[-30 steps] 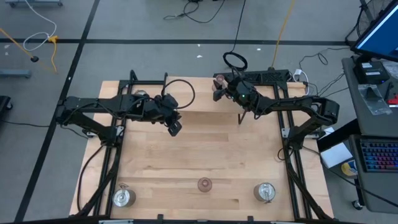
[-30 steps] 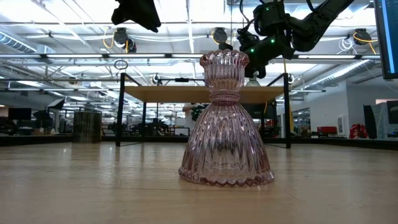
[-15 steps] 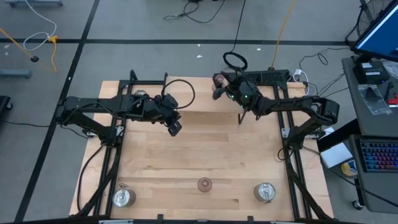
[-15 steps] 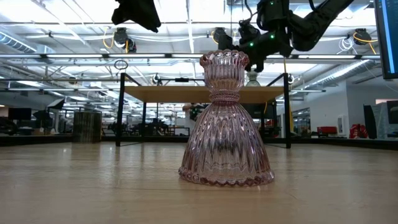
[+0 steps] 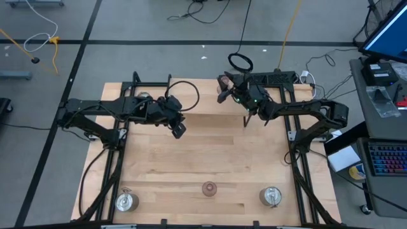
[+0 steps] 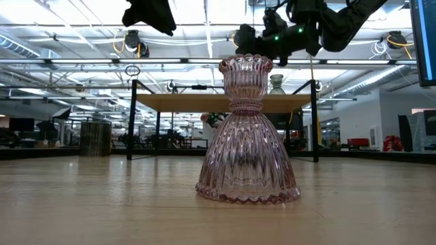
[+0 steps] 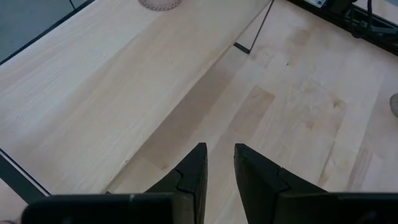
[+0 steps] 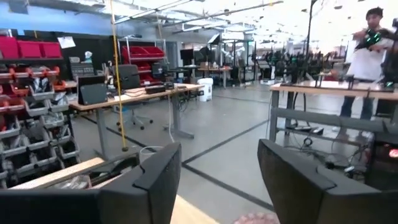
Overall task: Pick & Place candle stick holders
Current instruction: Put the pink candle holder on the shelf
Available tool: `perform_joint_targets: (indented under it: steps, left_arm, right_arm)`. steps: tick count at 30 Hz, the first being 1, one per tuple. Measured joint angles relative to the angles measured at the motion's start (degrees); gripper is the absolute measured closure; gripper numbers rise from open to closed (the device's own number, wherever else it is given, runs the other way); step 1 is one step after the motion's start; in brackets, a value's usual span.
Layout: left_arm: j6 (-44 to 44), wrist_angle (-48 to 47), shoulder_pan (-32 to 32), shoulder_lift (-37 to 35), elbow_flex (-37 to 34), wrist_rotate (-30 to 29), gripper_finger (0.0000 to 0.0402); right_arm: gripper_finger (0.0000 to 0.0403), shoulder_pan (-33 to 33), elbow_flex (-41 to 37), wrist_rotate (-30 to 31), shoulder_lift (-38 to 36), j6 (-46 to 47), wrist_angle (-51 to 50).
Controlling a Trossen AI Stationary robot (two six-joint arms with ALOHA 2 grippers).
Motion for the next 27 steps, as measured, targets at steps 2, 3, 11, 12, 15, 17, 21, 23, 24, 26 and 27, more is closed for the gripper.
perform_joint_targets:
  steps: [2, 3, 11, 12, 15, 17, 21, 23, 24, 26, 27]
  left_arm:
    - [-0.04, -0.02, 0.00, 0.00, 0.00, 0.00, 0.0321]
    - [-0.02, -0.02, 0.02, 0.00, 0.00, -0.02, 0.0321]
    - [-0.06, -0.02, 0.02, 0.00, 0.00, -0.02, 0.0321]
    - [-0.07, -0.02, 0.01, 0.00, 0.00, -0.02, 0.0321]
    - [-0.09, -0.02, 0.02, 0.00, 0.00, -0.02, 0.0321]
    - [-0.48, -0.02, 0.00, 0.00, 0.00, -0.04, 0.0321]
    - [-1.15, -0.01, 0.00, 0.00, 0.00, -0.02, 0.0321]
    - [-1.58, -0.02, 0.00, 0.00, 0.00, -0.02, 0.0321]
    - [-1.60, 0.00, 0.00, 0.00, 0.00, -0.02, 0.0321]
    - [-1.64, 0.00, 0.00, 0.00, 0.00, -0.02, 0.0321]
    - [-1.76, -0.02, 0.00, 0.00, 0.00, -0.02, 0.0321]
  right_arm:
    - [0.0210, 0.00, 0.05, 0.11, -1.53, -1.75, 1.33]
    - [0.0215, -0.09, 0.32, 0.26, -2.43, -2.96, 1.55]
    - [0.0271, -5.84, 0.30, 3.21, -10.97, -8.17, -4.56]
    - [0.0279, -7.34, 0.30, 3.17, -11.64, -6.95, -6.78]
    - [0.0306, -12.01, 0.28, 0.67, -12.65, -1.82, -13.97]
    - [0.0324, -15.11, 0.28, -3.92, -12.70, 2.61, -17.35]
    - [0.0361, -19.88, 0.28, -12.08, -12.53, 11.01, -21.83]
    - [0.0380, -21.32, 0.28, -14.69, -12.41, 12.72, -23.42]
    - [0.0389, -21.92, 0.28, -15.65, -12.32, 13.05, -24.16]
    - [0.0399, -22.86, 0.26, -16.84, -12.30, 13.74, -24.37]
    - [0.0400, -23.32, 0.26, -17.48, -12.36, 13.84, -24.33]
